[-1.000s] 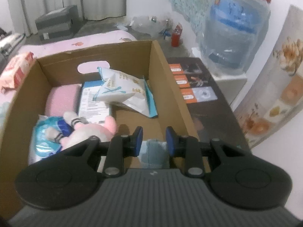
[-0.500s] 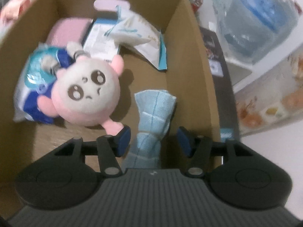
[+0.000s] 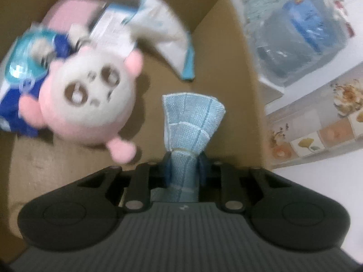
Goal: Organize soft objects
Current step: 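Open the right tool to drop the blue towel in the box, then move the open right tool to the orange-and-white striped plush, then close the right tool on the striped plush and lift it, then carry the striped plush with the right tool into the cardboard box, then open the right tool to release the striped plush in the box, then move the open right tool to the white yogurt bottle and grasp it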
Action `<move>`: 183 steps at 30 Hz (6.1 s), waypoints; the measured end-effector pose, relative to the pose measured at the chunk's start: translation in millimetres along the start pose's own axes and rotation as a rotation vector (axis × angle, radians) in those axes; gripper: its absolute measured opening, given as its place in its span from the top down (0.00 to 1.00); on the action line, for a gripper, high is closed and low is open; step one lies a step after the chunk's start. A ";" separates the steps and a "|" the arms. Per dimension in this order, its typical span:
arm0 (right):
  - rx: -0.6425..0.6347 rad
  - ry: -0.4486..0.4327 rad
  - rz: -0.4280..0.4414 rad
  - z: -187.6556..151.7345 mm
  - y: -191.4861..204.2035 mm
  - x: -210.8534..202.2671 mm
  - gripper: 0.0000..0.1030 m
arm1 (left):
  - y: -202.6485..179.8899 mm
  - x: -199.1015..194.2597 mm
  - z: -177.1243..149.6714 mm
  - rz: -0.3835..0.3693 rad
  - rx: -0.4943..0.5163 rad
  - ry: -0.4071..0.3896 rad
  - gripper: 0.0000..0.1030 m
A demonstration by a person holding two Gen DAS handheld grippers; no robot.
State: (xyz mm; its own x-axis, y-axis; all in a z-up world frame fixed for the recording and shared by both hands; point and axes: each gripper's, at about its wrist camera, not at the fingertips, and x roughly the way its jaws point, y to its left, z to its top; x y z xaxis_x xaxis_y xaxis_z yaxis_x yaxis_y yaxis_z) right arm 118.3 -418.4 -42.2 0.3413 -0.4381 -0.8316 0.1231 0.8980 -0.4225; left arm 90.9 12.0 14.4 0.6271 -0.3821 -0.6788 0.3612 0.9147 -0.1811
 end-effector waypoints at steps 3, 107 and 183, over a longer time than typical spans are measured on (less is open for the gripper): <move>0.021 -0.050 -0.015 7.4 -5.0 -11.0 0.80 | 3.1 -1.8 -5.4 0.012 -0.003 0.000 0.39; 0.375 -0.146 1.284 50.1 49.8 -120.5 0.63 | -152.9 8.5 67.6 -0.281 0.238 -0.018 0.40; 0.059 0.178 0.868 252.9 352.6 -53.7 0.14 | 89.9 36.5 10.6 0.259 -0.063 -0.045 0.40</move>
State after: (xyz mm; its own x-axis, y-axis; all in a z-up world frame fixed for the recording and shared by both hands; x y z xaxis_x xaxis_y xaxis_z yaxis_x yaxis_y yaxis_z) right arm 379.1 -67.7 -55.4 0.1873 0.4023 -0.8961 -0.0621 0.9153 0.3979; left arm 153.6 79.0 -19.1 0.7235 -0.1387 -0.6763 0.1419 0.9886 -0.0509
